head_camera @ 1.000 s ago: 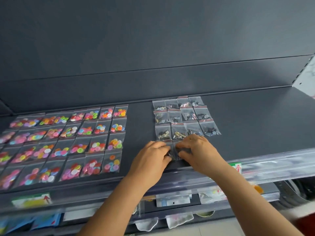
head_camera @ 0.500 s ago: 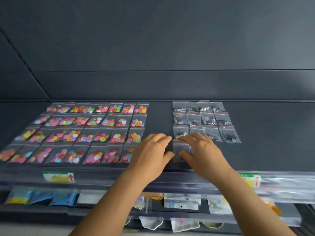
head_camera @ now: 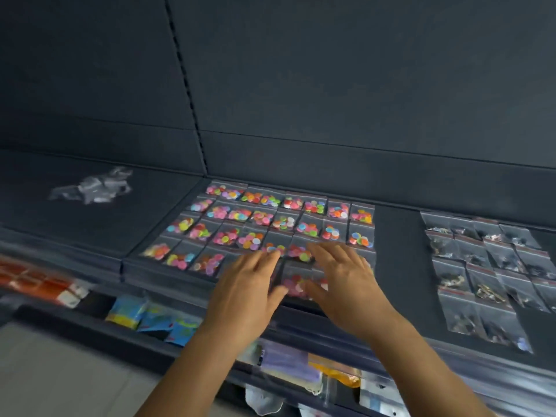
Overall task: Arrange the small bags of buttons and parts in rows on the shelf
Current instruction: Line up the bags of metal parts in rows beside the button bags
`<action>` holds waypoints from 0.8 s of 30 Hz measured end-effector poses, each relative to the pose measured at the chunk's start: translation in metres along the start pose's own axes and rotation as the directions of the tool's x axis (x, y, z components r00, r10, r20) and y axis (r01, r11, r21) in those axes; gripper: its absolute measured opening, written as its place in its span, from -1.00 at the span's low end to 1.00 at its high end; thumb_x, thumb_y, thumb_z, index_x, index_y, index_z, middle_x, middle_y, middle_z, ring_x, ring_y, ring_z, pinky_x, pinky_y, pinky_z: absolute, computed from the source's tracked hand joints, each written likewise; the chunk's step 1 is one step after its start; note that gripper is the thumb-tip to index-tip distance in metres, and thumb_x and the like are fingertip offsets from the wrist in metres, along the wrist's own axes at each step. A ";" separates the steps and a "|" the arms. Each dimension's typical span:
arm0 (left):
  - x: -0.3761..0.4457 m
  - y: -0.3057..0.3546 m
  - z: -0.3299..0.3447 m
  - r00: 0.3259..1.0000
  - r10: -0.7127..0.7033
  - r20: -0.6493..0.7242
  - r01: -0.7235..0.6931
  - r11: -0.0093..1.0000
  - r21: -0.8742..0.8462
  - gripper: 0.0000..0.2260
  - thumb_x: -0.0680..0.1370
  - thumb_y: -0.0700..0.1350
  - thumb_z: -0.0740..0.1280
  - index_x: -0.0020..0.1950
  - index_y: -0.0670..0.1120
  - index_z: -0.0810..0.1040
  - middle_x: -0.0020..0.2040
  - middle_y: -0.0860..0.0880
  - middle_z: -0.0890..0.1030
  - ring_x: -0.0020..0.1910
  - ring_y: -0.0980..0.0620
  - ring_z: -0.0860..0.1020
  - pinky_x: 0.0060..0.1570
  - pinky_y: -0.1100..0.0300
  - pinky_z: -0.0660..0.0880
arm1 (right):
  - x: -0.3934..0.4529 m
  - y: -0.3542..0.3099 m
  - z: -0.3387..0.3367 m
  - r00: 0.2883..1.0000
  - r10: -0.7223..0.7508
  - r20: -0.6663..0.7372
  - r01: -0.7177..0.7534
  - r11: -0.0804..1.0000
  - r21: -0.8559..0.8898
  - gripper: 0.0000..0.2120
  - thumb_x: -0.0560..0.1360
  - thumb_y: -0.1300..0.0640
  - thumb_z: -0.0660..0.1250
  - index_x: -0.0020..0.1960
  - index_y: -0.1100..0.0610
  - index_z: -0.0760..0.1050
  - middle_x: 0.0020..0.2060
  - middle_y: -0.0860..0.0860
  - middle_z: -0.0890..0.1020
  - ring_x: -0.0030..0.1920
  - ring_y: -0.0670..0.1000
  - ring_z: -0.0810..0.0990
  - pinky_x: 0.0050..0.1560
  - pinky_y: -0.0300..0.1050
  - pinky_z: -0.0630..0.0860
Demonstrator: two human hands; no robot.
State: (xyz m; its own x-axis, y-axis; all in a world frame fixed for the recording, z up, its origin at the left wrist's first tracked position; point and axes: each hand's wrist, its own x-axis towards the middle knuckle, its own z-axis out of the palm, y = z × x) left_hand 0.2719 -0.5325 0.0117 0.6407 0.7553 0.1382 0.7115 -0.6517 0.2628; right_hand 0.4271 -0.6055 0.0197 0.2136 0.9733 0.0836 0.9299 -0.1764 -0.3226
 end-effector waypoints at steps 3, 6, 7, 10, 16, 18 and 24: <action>-0.011 -0.053 -0.017 0.998 -0.052 -0.019 0.052 0.999 0.011 -0.44 0.60 0.14 0.13 0.55 0.07 0.00 0.51 0.10 0.16 0.47 0.06 0.13 0.42 0.19 0.10 | 0.026 -0.049 0.022 0.999 -0.036 0.018 0.036 0.999 0.007 -0.42 0.56 -0.15 0.15 0.51 -0.06 0.06 0.47 -0.09 0.21 0.48 0.00 0.12 0.47 -0.02 0.07; -0.022 -0.107 -0.032 0.995 -0.099 -0.033 0.100 0.995 0.025 -0.44 0.60 0.15 0.13 0.55 0.06 0.02 0.51 0.09 0.16 0.48 0.07 0.11 0.43 0.18 0.11 | 0.050 -0.098 0.044 0.996 -0.079 0.042 0.078 0.997 0.019 -0.42 0.57 -0.12 0.15 0.52 -0.05 0.05 0.49 -0.07 0.19 0.49 0.02 0.09 0.47 -0.02 0.03; -0.027 -0.124 -0.036 0.993 -0.111 -0.038 0.112 0.993 0.026 -0.44 0.60 0.14 0.13 0.54 0.06 0.03 0.52 0.09 0.15 0.49 0.07 0.10 0.43 0.19 0.10 | 0.058 -0.114 0.051 0.994 -0.094 0.052 0.093 0.995 0.024 -0.41 0.56 -0.12 0.16 0.52 -0.04 0.05 0.49 -0.06 0.18 0.49 0.02 0.07 0.47 -0.02 0.03; -0.040 -0.173 -0.051 0.988 -0.142 -0.057 0.143 0.989 0.024 -0.45 0.60 0.13 0.14 0.54 0.07 0.04 0.51 0.10 0.17 0.47 0.10 0.13 0.41 0.23 0.11 | 0.077 -0.161 0.071 0.987 -0.141 0.076 0.139 0.990 0.033 -0.40 0.55 -0.12 0.18 0.52 -0.03 0.06 0.49 -0.07 0.17 0.49 0.01 0.06 0.48 -0.03 0.01; -0.055 -0.247 -0.075 0.970 -0.224 -0.093 0.227 0.973 0.032 -0.46 0.61 0.11 0.15 0.54 0.03 0.06 0.51 0.04 0.18 0.48 0.06 0.13 0.43 0.20 0.09 | 0.113 -0.237 0.100 0.966 -0.236 0.110 0.233 0.972 0.038 -0.41 0.56 -0.12 0.18 0.51 -0.02 0.08 0.47 -0.06 0.19 0.48 0.00 0.09 0.48 -0.06 0.02; -0.057 -0.268 -0.078 0.964 -0.247 -0.100 0.251 0.968 0.027 -0.45 0.60 0.10 0.15 0.54 0.02 0.07 0.51 0.04 0.19 0.48 0.06 0.14 0.44 0.19 0.11 | 0.125 -0.256 0.106 0.959 -0.252 0.132 0.248 0.968 0.043 -0.41 0.56 -0.12 0.18 0.51 -0.02 0.07 0.48 -0.06 0.17 0.49 0.00 0.07 0.48 -0.05 0.01; -0.050 -0.317 -0.087 0.944 -0.308 -0.121 0.310 0.951 -0.001 -0.46 0.60 0.09 0.18 0.54 0.01 0.10 0.49 0.04 0.24 0.46 0.05 0.18 0.41 0.19 0.14 | 0.167 -0.295 0.120 0.937 -0.297 0.182 0.296 0.955 0.033 -0.41 0.56 -0.12 0.18 0.52 -0.02 0.08 0.50 -0.06 0.14 0.50 -0.01 0.05 0.48 -0.03 0.00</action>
State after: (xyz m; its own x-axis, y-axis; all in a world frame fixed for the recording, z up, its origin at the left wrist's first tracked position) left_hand -0.0109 -0.3575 0.0043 0.3504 0.9220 0.1650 0.8748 -0.3851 0.2941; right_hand 0.1527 -0.3737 0.0156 -0.1302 0.9915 0.0028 0.9412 0.1245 -0.3140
